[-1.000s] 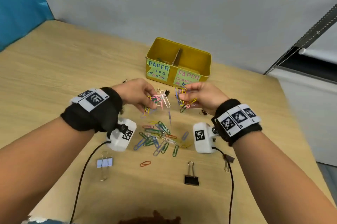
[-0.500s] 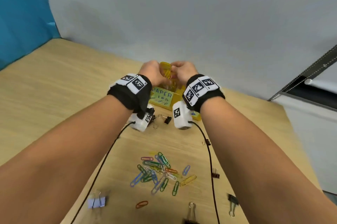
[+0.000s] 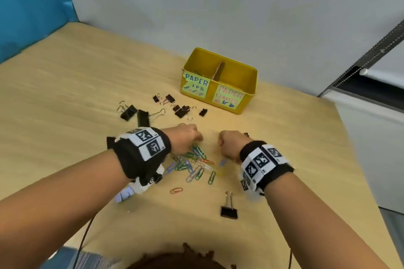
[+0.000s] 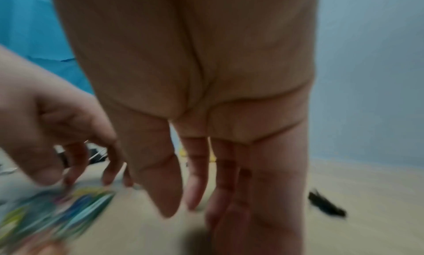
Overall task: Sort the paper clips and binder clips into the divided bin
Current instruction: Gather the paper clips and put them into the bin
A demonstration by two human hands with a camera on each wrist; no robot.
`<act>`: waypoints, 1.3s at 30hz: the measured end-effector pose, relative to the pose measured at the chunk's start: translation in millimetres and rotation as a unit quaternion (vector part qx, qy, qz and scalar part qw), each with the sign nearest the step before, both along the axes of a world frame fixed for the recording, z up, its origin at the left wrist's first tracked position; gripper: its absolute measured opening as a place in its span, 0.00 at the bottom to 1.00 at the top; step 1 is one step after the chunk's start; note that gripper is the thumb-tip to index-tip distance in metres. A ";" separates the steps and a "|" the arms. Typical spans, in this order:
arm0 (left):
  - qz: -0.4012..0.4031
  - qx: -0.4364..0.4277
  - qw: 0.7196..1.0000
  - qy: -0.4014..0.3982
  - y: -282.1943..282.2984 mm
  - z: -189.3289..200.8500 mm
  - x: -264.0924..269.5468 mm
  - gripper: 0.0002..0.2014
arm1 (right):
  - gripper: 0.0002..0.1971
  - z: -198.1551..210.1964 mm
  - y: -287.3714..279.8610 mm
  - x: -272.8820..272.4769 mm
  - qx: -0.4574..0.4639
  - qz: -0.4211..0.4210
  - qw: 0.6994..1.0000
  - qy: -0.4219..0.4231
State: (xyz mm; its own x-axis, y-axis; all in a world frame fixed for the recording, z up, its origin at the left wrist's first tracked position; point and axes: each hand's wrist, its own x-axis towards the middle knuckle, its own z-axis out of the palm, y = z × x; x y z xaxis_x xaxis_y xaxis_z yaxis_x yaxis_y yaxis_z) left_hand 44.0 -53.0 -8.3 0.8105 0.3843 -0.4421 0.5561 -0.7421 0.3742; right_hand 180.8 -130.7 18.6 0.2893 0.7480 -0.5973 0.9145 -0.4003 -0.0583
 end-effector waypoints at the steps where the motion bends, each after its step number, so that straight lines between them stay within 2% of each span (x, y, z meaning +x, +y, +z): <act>1: -0.015 0.012 1.000 0.009 -5.9 -2.9 -0.7 0.26 | 0.16 -7.1 -7.0 -4.8 0.012 -0.002 1.000 -0.004; 4: -0.026 -0.014 0.999 0.016 -19.7 -4.8 -8.3 0.26 | 0.17 -19.0 -23.1 -22.4 0.046 0.012 0.998 0.051; 8: 0.038 -0.044 0.998 -0.011 -22.5 7.2 -30.8 0.25 | 0.17 -10.4 -37.8 -22.3 0.079 -0.013 0.989 0.121; 10: 0.056 -0.044 0.997 0.034 -25.5 9.4 -45.2 0.38 | 0.25 -8.6 -49.2 -13.2 0.054 -0.024 0.993 0.107; 12: 0.046 -0.001 0.993 0.105 -36.4 9.8 -54.2 0.48 | 0.33 -10.5 -58.8 -12.9 0.007 -0.014 0.997 0.080; 14: 0.060 0.026 0.991 0.114 -48.5 2.7 -53.5 0.47 | 0.38 -15.8 -61.4 -25.6 0.002 -0.004 0.997 0.076; 17: 0.100 0.018 0.993 0.064 -56.4 -6.5 -42.0 0.40 | 0.43 -28.1 -54.1 -46.3 0.043 0.026 0.997 0.067; 21: 0.135 0.011 0.991 0.022 -53.9 -6.7 -33.5 0.35 | 0.40 -28.0 -40.4 -50.4 0.099 -0.004 0.993 0.068; 24: 0.153 0.014 0.988 0.011 -47.1 -5.9 -40.4 0.42 | 0.44 -24.4 -41.4 -43.1 0.111 -0.020 0.991 0.073; 26: 0.147 0.022 0.989 0.018 -46.9 -7.5 -43.5 0.48 | 0.52 -25.9 -45.0 -45.4 0.109 0.013 0.992 0.055; 28: 0.137 0.039 0.990 0.022 -51.3 -9.5 -40.8 0.48 | 0.56 -30.5 -45.1 -51.3 0.113 0.055 0.991 0.036; 29: 0.138 0.042 0.989 0.019 -53.4 -11.0 -38.3 0.46 | 0.55 -31.8 -42.9 -53.2 0.116 0.073 0.990 0.031; 31: 0.151 0.037 0.988 0.004 -55.1 -13.2 -33.9 0.40 | 0.47 -33.3 -36.2 -52.2 0.123 0.091 0.988 0.032; 36: 0.176 0.009 0.984 -0.028 -53.0 -14.6 -31.0 0.22 | 0.25 -32.6 -28.0 -42.3 0.150 0.074 0.984 0.060; 39: 0.176 0.026 0.983 -0.048 -51.6 -15.4 -29.2 0.14 | 0.17 -32.9 -25.5 -38.0 0.160 0.070 0.982 0.065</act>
State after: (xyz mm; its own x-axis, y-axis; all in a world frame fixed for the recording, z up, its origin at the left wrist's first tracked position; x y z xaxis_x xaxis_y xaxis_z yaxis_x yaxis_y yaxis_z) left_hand 14.8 -104.6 -23.7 0.6600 0.6687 -0.3424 0.7459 -0.5289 0.4049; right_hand 142.8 -156.2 -14.3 0.1075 0.9307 -0.3496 0.9355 -0.2137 -0.2814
